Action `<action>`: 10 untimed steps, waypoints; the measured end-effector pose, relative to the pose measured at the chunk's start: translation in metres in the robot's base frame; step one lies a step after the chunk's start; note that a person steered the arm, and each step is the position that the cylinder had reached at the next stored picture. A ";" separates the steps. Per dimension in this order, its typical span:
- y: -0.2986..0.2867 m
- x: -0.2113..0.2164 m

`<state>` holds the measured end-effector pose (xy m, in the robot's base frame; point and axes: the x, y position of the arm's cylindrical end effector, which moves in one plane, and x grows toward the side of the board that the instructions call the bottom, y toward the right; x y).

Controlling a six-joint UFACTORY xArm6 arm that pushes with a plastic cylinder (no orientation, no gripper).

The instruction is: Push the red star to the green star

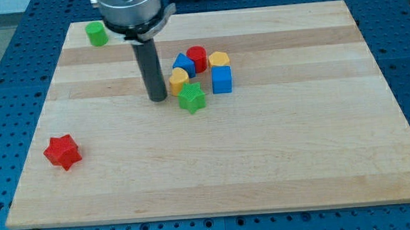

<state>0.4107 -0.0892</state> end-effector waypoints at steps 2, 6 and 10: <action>0.012 -0.006; -0.124 0.031; -0.208 0.114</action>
<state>0.5244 -0.2970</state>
